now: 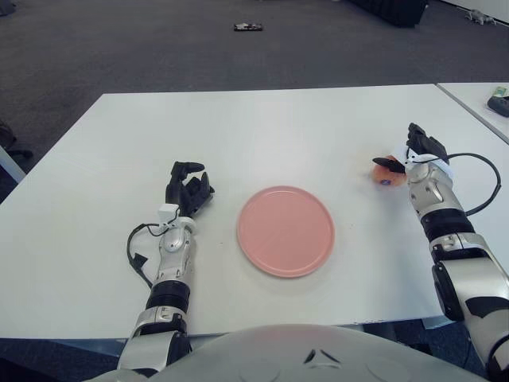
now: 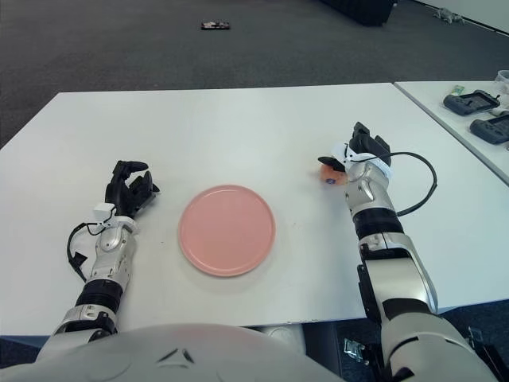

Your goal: Put the apple into the plate.

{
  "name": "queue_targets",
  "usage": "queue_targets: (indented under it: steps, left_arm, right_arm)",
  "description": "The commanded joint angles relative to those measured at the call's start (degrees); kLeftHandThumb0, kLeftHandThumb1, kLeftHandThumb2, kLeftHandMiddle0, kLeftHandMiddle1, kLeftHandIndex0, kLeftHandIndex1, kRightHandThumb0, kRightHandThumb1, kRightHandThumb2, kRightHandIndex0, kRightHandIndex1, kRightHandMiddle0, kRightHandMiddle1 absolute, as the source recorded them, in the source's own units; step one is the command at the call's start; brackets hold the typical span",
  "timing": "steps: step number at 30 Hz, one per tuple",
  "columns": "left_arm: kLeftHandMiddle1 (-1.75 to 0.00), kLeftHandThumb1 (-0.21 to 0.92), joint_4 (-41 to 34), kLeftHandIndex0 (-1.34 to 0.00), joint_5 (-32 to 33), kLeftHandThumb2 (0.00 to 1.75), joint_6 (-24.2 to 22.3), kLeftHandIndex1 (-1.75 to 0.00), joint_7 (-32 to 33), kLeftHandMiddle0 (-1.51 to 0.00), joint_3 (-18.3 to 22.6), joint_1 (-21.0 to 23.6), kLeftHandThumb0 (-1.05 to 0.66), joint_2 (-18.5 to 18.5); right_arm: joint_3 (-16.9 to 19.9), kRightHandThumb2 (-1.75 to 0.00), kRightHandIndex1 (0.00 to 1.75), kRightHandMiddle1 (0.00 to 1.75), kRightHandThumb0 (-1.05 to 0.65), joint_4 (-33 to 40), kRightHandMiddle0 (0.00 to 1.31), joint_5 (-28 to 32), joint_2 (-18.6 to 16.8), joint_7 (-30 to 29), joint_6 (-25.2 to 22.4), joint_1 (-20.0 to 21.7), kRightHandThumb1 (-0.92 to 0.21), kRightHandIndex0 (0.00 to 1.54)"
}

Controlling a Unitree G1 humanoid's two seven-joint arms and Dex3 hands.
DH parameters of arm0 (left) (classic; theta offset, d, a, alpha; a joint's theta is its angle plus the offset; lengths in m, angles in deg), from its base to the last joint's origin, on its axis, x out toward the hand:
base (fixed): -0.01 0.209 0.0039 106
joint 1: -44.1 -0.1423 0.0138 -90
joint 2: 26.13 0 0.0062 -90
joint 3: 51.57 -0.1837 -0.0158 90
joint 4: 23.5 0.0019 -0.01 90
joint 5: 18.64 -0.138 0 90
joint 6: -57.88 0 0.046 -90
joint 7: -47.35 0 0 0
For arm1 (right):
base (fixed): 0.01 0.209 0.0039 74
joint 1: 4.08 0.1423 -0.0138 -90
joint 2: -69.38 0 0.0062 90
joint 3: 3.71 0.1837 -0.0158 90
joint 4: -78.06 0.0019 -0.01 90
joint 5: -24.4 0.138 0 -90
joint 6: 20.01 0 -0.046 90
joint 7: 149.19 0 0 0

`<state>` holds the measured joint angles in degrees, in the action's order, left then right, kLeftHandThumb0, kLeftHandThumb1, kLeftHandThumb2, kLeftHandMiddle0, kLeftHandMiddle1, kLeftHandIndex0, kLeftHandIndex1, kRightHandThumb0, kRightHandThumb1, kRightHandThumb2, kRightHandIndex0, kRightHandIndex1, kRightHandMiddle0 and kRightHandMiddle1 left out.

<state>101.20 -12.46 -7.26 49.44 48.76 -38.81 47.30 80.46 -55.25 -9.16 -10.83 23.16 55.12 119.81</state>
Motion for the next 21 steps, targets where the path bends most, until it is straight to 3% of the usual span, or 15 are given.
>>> queue_targets:
  steps: [1,10,21]
  left_arm:
    - [-1.75,0.73,2.5,-0.31,0.0,0.80,-2.5,-1.75,-0.1,-0.75,0.0,-3.1,-0.38,-0.4]
    - [-1.75,0.74,2.5,-0.30,0.2,0.79,-2.1,-1.75,-0.5,-0.74,0.0,-3.2,-0.37,-0.4]
    - [-1.75,0.74,2.4,-0.30,-0.1,0.78,-2.3,-1.75,-0.2,-0.74,-0.1,-3.0,-0.37,-0.4]
  right_arm:
    - [-1.0,-0.24,0.00,0.00,-1.05,-2.7,0.00,0.8,0.1,-0.9,1.4,2.0,-0.76,0.00]
    - [-3.6,-0.22,0.00,0.00,-1.05,-6.4,0.00,1.0,-1.1,-2.6,2.5,3.9,-0.78,0.00]
    - [-6.8,-0.21,0.00,0.00,-1.05,-6.7,0.00,0.8,-2.0,-3.7,3.2,3.0,-0.80,0.00]
